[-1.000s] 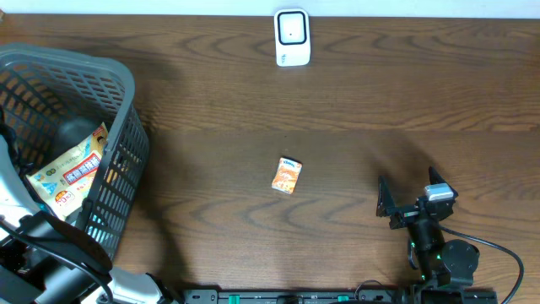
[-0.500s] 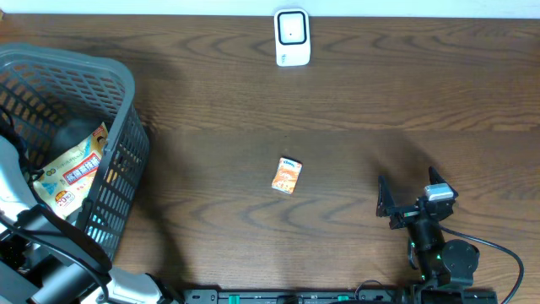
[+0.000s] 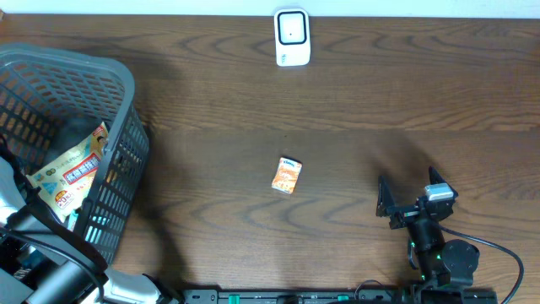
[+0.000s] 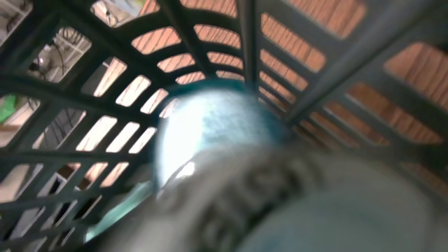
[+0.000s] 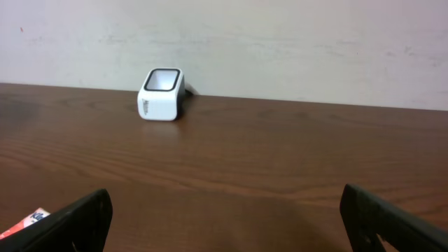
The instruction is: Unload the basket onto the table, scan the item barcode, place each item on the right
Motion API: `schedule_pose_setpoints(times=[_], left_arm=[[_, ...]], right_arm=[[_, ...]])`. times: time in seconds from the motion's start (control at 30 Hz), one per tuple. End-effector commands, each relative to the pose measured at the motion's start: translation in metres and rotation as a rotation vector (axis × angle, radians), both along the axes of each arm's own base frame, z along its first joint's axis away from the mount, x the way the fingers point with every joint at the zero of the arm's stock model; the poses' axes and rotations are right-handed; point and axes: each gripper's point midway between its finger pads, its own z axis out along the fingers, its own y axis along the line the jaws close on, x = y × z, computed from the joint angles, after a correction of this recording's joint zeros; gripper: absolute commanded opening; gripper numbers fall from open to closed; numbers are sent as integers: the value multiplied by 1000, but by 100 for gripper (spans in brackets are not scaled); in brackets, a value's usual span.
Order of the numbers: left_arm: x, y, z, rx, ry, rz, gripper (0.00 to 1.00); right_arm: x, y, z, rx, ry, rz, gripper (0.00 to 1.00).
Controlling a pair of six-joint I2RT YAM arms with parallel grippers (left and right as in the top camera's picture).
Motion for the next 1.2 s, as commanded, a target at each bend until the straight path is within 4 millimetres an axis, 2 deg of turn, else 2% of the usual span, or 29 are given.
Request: schedule_pose_setpoints(times=[0.0,0.27,0.7,0.73,0.8,0.87,0.97,1.17], left_arm=[[-4,1,-1,3,15,9,46],[-4,1,-1,-15,35,-30,30],[-7,-2,-2,-29,48,-30,31],[-8,-3,-2,-32,49,-30,37],[-8,-4,-2,-36,53,-30,62],[-10,-5,-2,-42,60,-30,73],[-13,-8,-2,-55,71,-30,82],[-20,-16,-1,-90,104,-31,86]], right_arm=[[0,-1,-2,-11,5,-5,99],[0,-1,-2,-11,5,-5,99],[0,-1,-2,-11,5,-5,99],[0,-1,-2,-11,5,-5,99],[0,-1,-2,-11,5,-5,99],[0,-1,-2,-11,5,-5,99],[0,-1,-2,-11,5,-5,99],[0,-1,-2,-11,5,-5,99]])
